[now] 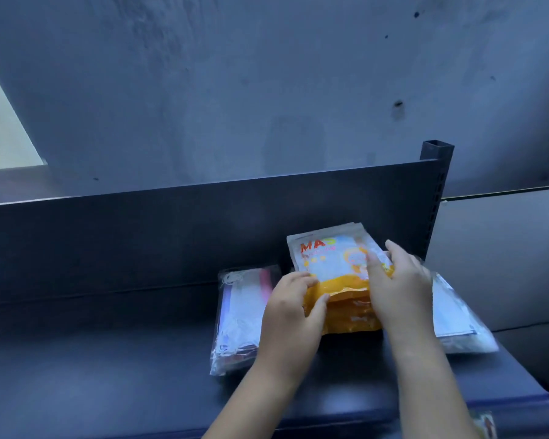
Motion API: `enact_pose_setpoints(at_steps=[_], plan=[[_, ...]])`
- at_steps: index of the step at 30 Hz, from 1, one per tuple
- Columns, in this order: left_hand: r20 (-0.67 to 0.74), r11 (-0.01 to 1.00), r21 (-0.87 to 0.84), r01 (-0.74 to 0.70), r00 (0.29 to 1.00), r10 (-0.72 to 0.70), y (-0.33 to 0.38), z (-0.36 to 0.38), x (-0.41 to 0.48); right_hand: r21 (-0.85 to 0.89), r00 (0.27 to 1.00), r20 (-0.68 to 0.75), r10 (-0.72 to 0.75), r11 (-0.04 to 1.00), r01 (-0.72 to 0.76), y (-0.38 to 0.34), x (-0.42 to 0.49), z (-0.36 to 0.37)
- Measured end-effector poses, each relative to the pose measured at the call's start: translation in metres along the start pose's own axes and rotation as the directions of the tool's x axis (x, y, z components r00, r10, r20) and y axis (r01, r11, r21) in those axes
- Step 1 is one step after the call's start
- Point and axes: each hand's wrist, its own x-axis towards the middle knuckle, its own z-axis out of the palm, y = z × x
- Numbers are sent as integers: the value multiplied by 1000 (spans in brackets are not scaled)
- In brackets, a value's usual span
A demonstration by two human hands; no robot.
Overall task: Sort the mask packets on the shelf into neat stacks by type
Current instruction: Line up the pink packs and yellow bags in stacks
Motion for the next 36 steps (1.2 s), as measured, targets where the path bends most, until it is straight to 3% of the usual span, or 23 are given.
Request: enact_pose_setpoints(at_steps=[11, 23, 29, 32, 36], plan=[[32, 987, 152, -49, 998, 45, -5, 4, 15, -137, 982, 133, -131, 979, 149, 7, -12, 1], [-13, 962, 259, -81, 996, 87, -7, 0, 8, -250, 962, 124, -243, 931, 267, 0, -24, 1], [55, 826, 562, -39, 998, 9, -6, -15, 11, -257, 911, 169, -376, 875, 410, -20, -36, 5], [116, 784, 621, 17, 987, -113, -9, -29, 11, -207, 869, 248, -427, 853, 479, -35, -46, 11], [120, 729, 684, 13, 984, -130, -15, -50, 8, -183, 821, 327, -468, 821, 541, -53, -63, 23]])
